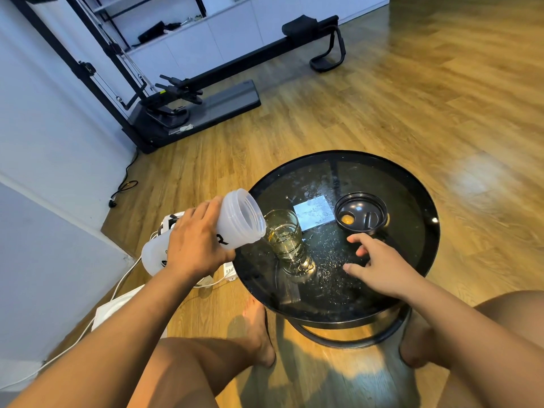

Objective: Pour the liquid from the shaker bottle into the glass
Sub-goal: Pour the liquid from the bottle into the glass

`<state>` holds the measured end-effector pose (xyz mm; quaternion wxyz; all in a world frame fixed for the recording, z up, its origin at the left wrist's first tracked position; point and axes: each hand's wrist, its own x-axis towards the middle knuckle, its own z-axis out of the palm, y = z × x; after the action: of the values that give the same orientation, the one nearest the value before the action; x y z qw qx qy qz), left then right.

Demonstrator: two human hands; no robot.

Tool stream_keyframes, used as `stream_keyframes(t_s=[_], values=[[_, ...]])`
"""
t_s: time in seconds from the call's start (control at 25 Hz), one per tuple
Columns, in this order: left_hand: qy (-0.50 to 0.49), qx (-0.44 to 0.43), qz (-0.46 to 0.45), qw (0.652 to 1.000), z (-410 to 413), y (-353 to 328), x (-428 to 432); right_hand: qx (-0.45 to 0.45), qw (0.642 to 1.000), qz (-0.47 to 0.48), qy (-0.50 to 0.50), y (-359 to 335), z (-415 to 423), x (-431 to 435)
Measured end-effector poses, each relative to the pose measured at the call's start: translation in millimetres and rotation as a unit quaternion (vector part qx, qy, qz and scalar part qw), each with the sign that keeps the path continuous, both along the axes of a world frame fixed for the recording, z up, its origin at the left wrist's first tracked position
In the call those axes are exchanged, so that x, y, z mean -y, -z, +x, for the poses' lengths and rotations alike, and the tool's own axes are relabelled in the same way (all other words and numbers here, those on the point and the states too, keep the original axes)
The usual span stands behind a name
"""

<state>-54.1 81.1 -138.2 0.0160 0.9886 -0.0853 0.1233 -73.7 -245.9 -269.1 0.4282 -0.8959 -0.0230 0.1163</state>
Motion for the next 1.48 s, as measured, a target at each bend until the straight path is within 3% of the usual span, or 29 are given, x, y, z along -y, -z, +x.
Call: stream_keyframes(t_s=[1.48], values=[[0.011, 0.009, 0.003, 1.000, 2.7, 1.0, -0.5, -0.006, 1.000, -0.002, -0.015, 2.6, -0.1, 1.2]])
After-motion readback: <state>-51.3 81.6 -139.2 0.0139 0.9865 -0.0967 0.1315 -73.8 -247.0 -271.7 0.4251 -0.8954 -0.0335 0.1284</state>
